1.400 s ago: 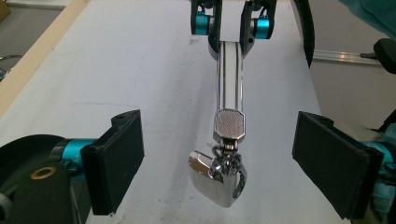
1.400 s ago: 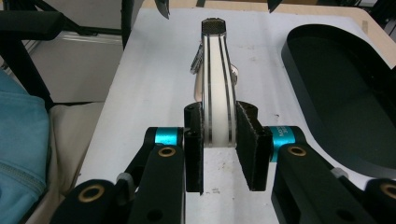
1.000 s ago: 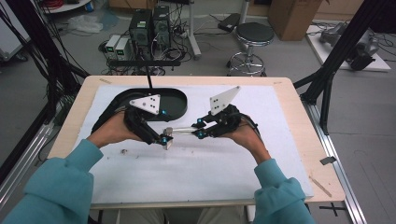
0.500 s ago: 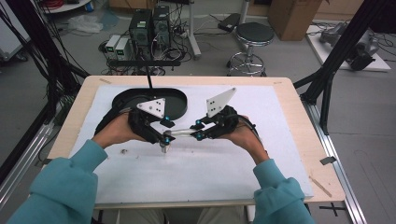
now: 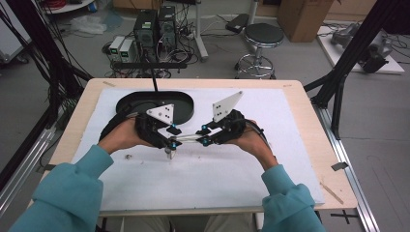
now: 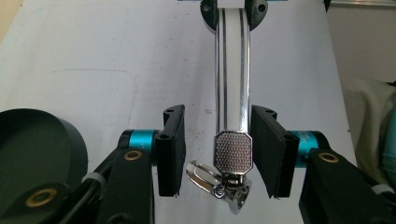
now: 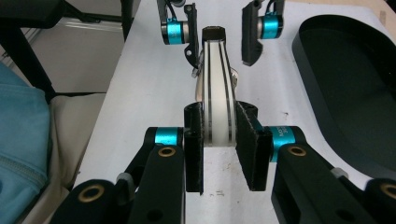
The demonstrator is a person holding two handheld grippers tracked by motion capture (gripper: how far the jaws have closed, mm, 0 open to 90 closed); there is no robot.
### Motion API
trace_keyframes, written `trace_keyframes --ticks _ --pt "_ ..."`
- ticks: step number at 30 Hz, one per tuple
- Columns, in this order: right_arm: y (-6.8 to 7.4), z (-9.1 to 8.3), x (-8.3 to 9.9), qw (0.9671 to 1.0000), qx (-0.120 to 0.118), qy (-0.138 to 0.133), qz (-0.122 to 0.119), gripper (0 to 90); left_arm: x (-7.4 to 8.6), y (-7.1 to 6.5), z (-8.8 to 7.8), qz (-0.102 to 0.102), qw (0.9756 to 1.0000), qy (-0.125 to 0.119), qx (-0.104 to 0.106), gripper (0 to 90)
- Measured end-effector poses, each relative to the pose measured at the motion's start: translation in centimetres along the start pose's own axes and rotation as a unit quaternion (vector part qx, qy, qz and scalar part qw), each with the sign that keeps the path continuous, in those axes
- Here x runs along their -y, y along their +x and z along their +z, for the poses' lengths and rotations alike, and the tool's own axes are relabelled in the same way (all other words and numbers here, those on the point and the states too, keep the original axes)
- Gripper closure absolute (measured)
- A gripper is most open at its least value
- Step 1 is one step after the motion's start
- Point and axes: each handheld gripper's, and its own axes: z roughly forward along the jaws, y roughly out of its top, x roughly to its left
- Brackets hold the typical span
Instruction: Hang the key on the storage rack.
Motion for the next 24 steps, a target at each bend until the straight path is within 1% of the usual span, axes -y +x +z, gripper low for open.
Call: trace_keyframes --ticks 5,6,7,9,13,14,18,19,21,22,23,24 --pt "-0.01 0.05 -0.01 1.0 0.0 0.003 0.0 74.7 -0.13 -0.11 0.25 0.002 1.0 0.006 -0.001 60.3" --pt "0.02 0.07 0.0 1.0 0.0 0.003 0.001 74.7 -0.17 -0.03 0.22 0.006 0.9999 0.013 0.0 61.3" --pt "0.01 0.07 0.01 1.0 0.0 0.004 -0.001 74.7 -0.18 -0.05 0.28 0.001 0.9999 0.011 0.0 62.8" --pt "0.02 0.09 0.02 1.0 0.0 0.007 0.0 74.7 -0.18 0.02 0.35 0.0 0.9999 0.013 0.002 65.0" --pt "-0.02 0.07 0.04 1.0 0.003 0.008 0.0 74.7 -0.18 -0.03 0.56 0.006 0.9998 0.017 0.008 72.7" --pt "-0.02 0.07 0.08 1.0 0.0 0.009 0.003 74.7 -0.21 -0.03 0.58 0.009 0.9997 0.021 0.01 73.5" --pt "-0.04 0.15 0.08 1.0 0.0 0.01 0.001 74.6 -0.25 -0.22 0.68 0.014 0.9996 0.025 0.003 73.9" --pt "-0.08 0.14 0.09 1.0 0.001 0.009 0.001 74.5 -0.27 -0.28 0.65 0.013 0.9996 0.024 -0.001 74.0" --pt "-0.12 0.13 0.12 1.0 0.001 0.007 0.0 74.2 -0.26 -0.27 0.52 0.01 0.9997 0.022 0.0 74.1" --pt "-0.12 0.1 0.15 1.0 0.002 0.005 0.002 73.8 -0.22 -0.24 0.44 0.005 0.9998 0.018 0.0 74.1" --pt "-0.14 0.05 0.17 1.0 0.004 -0.001 0.002 72.5 -0.09 -0.23 0.4 -0.001 1.0 0.008 0.003 74.2" --pt "-0.2 0.07 0.28 0.9996 0.012 -0.019 0.016 49.0 -0.02 -0.25 0.35 -0.004 1.0 0.005 0.0 74.2"
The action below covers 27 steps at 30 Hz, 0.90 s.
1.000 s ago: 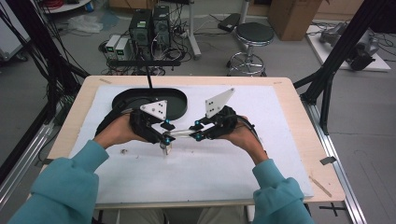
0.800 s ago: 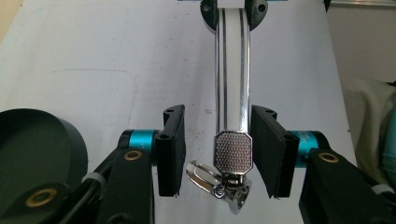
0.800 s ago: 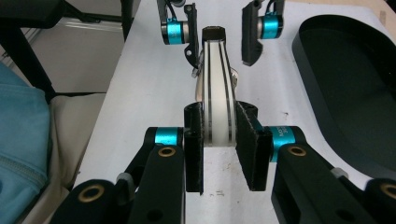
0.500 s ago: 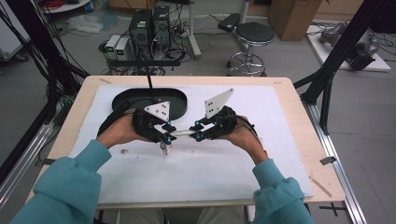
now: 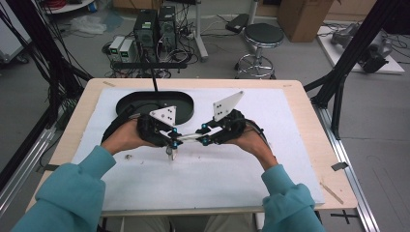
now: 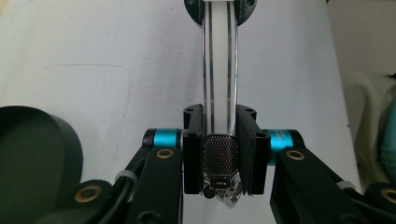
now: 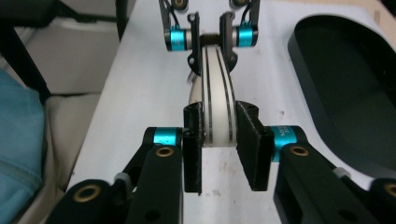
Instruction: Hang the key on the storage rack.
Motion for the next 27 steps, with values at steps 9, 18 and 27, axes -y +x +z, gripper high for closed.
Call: trace_keyframes --ticks 9,18,27 --pt "0.3 0.0 0.8 0.994 0.091 -0.03 0.053 0.8 0.3 0.1 -0.3 -0.005 0.9997 -0.02 -0.012 74.2" --pt "1.3 -2.9 2.7 0.9842 0.134 -0.086 0.078 0.8 0.6 0.6 -1.0 -0.023 0.9986 -0.039 -0.026 74.1" --pt "3.2 -6.0 4.9 0.9721 0.18 -0.125 0.084 0.8 1.1 1.4 -2.0 -0.046 0.9952 -0.074 -0.044 74.1"
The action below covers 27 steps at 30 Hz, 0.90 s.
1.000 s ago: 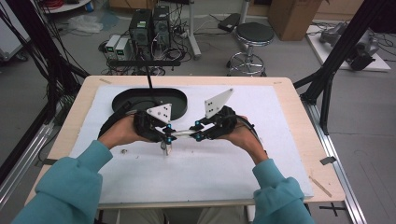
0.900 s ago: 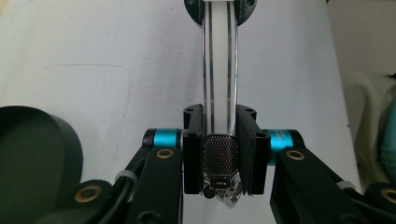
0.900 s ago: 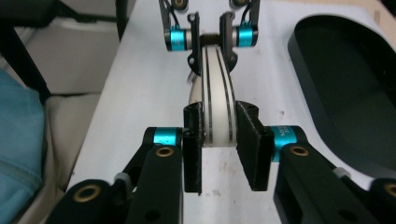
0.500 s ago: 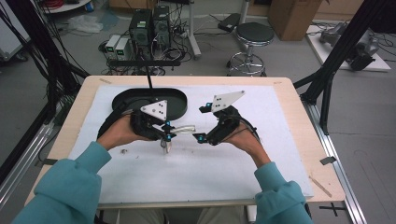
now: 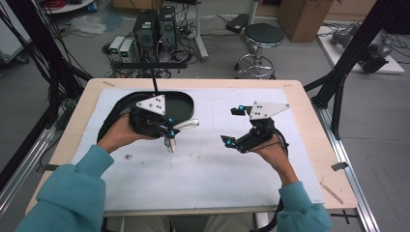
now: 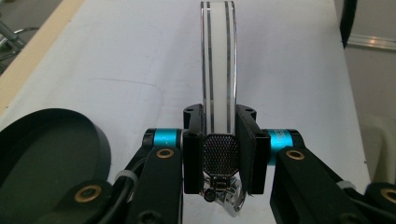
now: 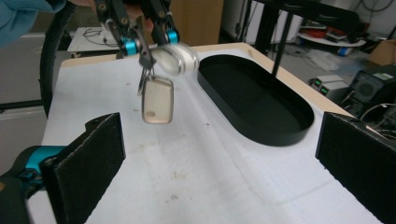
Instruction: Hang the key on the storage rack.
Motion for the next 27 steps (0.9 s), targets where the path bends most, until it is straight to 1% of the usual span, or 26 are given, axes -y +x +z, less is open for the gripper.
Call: trace_keyframes --ticks 1,2,3,4,5,6,7,8,9,10,12,13,15,16,17,19,20,22,24,25,26,27 --pt "0.0 -0.3 0.3 1.0 0.003 -0.007 -0.003 0.8 0.0 0.1 -0.2 -0.001 1.0 -0.002 -0.002 74.1" --pt "0.1 -0.8 0.6 0.9999 0.011 -0.013 0.0 0.8 0.1 0.3 -0.3 -0.002 1.0 -0.004 -0.007 74.2" --pt "0.1 -1.2 1.0 0.9997 0.018 -0.018 0.003 0.8 0.2 0.4 -0.4 -0.009 0.9998 -0.011 -0.01 74.1" --pt "0.2 -1.7 1.4 0.9994 0.031 -0.017 0.006 0.8 0.3 0.5 -0.5 -0.014 0.9997 -0.014 -0.013 74.1" --pt "0.2 -2.0 1.7 0.999 0.039 -0.022 0.002 0.8 0.5 0.7 -0.6 -0.018 0.9993 -0.026 -0.018 74.1" --pt "0.2 -2.5 2.1 0.9982 0.047 -0.036 0.001 0.8 0.7 0.9 -0.6 -0.028 0.9989 -0.034 -0.016 74.1" --pt "0.3 -2.9 2.5 0.9978 0.053 -0.04 0.004 0.8 0.9 1.0 -0.6 -0.033 0.9985 -0.04 -0.015 74.1" --pt "0.4 -3.1 2.7 0.9973 0.058 -0.044 0.004 0.8 1.1 1.3 -0.6 -0.035 0.9984 -0.038 -0.023 74.1" --pt "0.5 -3.5 3.1 0.9969 0.065 -0.045 0.007 0.8 1.4 1.5 -0.6 -0.041 0.9981 -0.04 -0.023 74.1" --pt "0.6 -3.7 3.5 0.9963 0.071 -0.049 0.006 0.8 1.6 1.6 -0.5 -0.047 0.9976 -0.043 -0.027 74.1" --pt "0.7 -4.1 4.1 0.9956 0.075 -0.056 0.01 0.8 2.0 1.9 -0.5 -0.052 0.9968 -0.05 -0.035 74.1" --pt "0.8 -4.3 4.4 0.995 0.079 -0.059 0.015 0.8 2.1 2.0 -0.5 -0.06 0.9957 -0.059 -0.039 74.1" --pt "0.8 -4.7 5.1 0.9937 0.09 -0.064 0.016 0.8 2.3 2.3 -0.6 -0.063 0.9947 -0.065 -0.048 74.1" --pt "0.9 -4.9 5.5 0.9932 0.093 -0.068 0.02 0.8 2.4 2.4 -0.6 -0.067 0.994 -0.067 -0.055 74.1" --pt "1.0 -5.0 5.8 0.9928 0.096 -0.069 0.022 0.8 2.5 2.6 -0.7 -0.068 0.9932 -0.065 -0.07 74.1" --pt "1.1 -5.3 6.5 0.9923 0.099 -0.07 0.022 0.8 2.6 2.9 -0.7 -0.079 0.9914 -0.071 -0.076 74.1" --pt "1.2 -5.4 6.8 0.9918 0.101 -0.074 0.026 0.8 2.7 3.0 -0.8 -0.081 0.9906 -0.071 -0.085 74.1" --pt "1.3 -5.7 7.5 0.9905 0.107 -0.08 0.033 0.8 2.9 3.3 -0.9 -0.095 0.9875 -0.082 -0.095 74.1" --pt "1.5 -5.9 8.3 0.9891 0.116 -0.084 0.036 0.8 3.1 3.7 -1.1 -0.101 0.9853 -0.092 -0.102 74.1" --pt "1.5 -6.0 8.5 0.9884 0.12 -0.086 0.036 0.8 3.2 3.9 -1.2 -0.106 0.9835 -0.096 -0.111 74.1" --pt "1.7 -6.2 9.0 0.9872 0.125 -0.09 0.041 0.8 3.3 4.2 -1.3 -0.112 0.9821 -0.102 -0.112 74.1" --pt "1.7 -6.3 9.3 0.9864 0.129 -0.092 0.044 0.8 3.4 4.4 -1.4 -0.117 0.9801 -0.108 -0.119 74.2"
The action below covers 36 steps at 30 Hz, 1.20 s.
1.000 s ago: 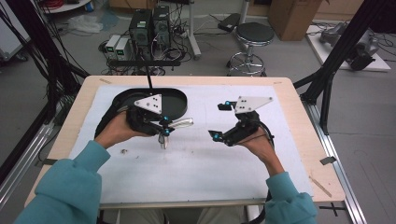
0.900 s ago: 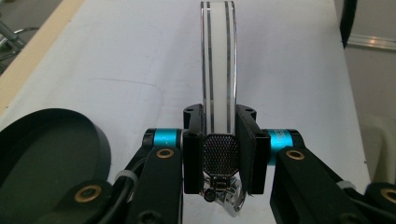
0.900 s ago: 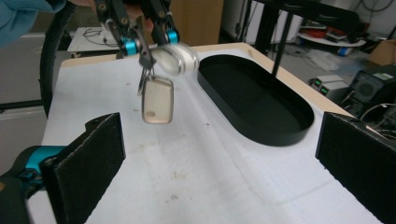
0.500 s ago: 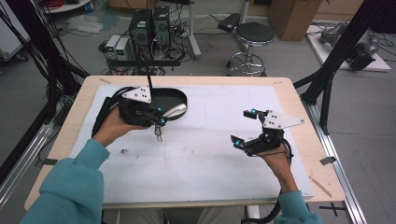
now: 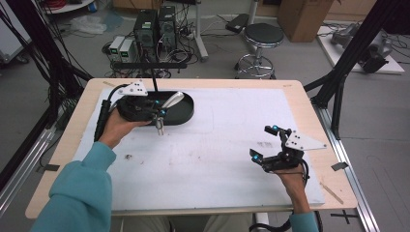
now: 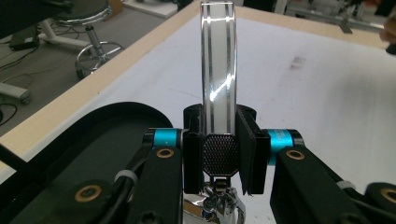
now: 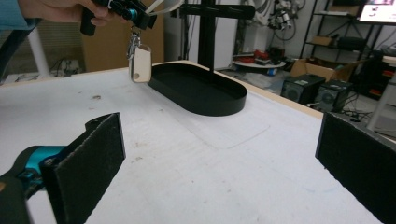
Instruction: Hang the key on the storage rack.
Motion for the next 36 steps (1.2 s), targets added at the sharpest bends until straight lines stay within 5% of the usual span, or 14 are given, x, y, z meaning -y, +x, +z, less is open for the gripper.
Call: trace_keyframes --ticks 11,24,36 --pt "0.0 -1.2 2.4 0.9986 0.042 -0.025 0.019 0.8 0.8 2.7 0.3 -0.048 0.9959 -0.039 -0.067 74.2" --pt "0.2 -1.4 3.4 0.9965 0.067 -0.043 0.025 0.8 0.4 4.4 1.3 -0.057 0.9907 -0.06 -0.108 74.2" --pt "0.5 -0.9 4.2 0.9956 0.074 -0.053 0.024 0.8 1.3 6.0 2.1 -0.094 0.9842 -0.078 -0.128 74.2"
